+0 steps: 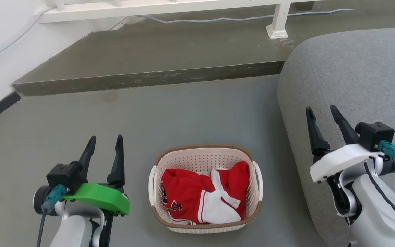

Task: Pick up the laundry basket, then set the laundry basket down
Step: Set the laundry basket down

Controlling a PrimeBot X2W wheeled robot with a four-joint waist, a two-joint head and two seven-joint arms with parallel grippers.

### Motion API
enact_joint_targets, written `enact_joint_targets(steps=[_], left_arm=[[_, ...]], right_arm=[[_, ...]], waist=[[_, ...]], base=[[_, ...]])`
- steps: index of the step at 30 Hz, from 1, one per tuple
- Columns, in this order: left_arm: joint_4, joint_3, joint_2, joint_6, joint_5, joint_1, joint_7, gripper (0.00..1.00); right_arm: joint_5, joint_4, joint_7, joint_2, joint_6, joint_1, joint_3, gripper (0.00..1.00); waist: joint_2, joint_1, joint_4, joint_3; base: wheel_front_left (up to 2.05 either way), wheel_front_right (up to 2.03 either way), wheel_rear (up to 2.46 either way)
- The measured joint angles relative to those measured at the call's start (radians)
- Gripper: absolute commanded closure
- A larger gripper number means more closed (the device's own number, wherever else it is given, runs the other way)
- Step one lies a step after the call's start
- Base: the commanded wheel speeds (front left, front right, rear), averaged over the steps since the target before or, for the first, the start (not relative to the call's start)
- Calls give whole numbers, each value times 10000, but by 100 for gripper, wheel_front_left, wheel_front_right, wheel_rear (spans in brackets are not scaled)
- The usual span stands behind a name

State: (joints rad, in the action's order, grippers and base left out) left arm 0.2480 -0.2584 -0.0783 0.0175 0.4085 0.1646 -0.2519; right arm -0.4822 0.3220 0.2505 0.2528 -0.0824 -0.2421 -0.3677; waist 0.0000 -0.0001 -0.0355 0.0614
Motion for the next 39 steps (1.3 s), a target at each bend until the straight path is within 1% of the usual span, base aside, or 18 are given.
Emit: enact_joint_targets(steps=[7,15,19,26,28,37,39], left_arm=[[-84,69,54,17,-88,-223,0,0],[-205,219,98,138,-173,-321,0,0],[-255,238,128,192,-178,-359,0,0],[-305,307,211,265,-364,-426,0,0],[-307,336,219,276,-378,-427,0,0],[-316,470,249,355,-451,-434,0,0],[-318,491,253,366,-454,-434,0,0]], right_arm=[[121,-171,0,-50,10,158,119,0],[188,-253,0,-161,31,327,236,0],[282,-263,0,-173,111,426,272,0],[433,-311,0,-222,121,481,355,0],[453,-328,0,-238,205,483,395,0],[537,-357,0,-326,228,517,508,0],[545,-360,0,-336,293,517,554,0]], waist=[[0,0,5,-9],[0,0,-5,-16],[0,0,-10,-10],[0,1,-4,9],[0,0,2,17],[0,0,17,75],[0,1,16,80]], base=[[0,0,0],[0,0,0],[0,0,0],[0,0,0],[0,0,0],[0,0,0],[0,0,0]])
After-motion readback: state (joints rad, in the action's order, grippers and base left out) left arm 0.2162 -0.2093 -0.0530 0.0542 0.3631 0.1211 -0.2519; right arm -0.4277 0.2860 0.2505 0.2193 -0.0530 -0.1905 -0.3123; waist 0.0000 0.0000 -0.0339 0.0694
